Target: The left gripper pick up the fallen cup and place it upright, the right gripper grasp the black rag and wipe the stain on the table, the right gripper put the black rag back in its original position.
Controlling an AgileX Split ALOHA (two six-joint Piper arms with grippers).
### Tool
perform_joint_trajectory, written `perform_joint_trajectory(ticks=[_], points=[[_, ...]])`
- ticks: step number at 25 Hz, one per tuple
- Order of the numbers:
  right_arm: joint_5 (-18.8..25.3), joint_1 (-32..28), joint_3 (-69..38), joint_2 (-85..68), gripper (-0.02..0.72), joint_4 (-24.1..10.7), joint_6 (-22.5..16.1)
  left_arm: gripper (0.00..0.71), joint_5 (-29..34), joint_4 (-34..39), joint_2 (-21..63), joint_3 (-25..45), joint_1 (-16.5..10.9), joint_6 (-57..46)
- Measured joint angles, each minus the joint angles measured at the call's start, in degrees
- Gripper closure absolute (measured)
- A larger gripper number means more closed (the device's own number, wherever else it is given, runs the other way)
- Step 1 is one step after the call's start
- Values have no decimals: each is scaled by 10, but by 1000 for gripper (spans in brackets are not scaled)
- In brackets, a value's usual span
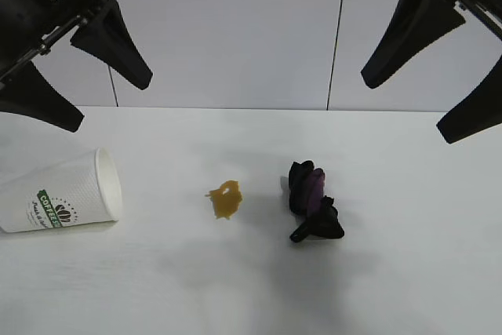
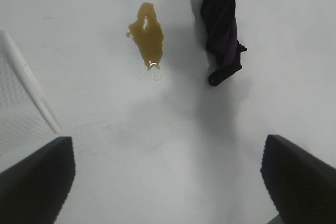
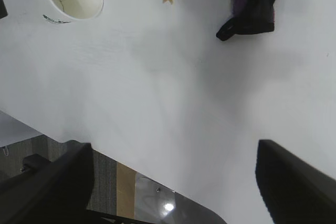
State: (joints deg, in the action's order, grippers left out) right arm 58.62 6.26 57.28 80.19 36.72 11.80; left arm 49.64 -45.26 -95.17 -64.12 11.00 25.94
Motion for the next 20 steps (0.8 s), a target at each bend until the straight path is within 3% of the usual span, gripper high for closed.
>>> perform_joint_trajectory(ticks=[11, 20], points=[[0, 0, 0, 0, 126, 0, 0, 16, -12, 5, 0, -10, 0, 26], [-3, 0, 0, 0, 126, 0, 0, 16, 74, 81, 0, -91, 0, 317]])
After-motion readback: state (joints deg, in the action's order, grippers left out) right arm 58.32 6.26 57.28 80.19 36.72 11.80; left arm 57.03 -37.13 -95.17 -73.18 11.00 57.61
